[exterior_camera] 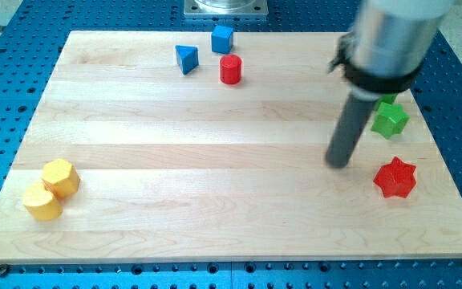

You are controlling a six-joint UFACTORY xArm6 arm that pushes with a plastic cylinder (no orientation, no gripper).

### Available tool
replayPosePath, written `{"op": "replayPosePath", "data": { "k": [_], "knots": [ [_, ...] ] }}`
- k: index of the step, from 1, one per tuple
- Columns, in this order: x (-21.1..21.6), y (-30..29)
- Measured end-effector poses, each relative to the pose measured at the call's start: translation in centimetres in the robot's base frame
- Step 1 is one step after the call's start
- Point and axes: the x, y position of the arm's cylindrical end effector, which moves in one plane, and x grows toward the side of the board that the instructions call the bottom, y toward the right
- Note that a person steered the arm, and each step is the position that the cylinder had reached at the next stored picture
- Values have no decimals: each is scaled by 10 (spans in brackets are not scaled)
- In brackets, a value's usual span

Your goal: Push the red star into the green star

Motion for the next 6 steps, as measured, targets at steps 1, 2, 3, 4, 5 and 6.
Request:
{"op": "replayPosePath", "data": {
  "k": [1,2,3,4,5,6],
  "knots": [
    [34,41],
    [34,90],
    [19,93],
    [32,93],
    [65,113],
    [35,115]
  ]
}}
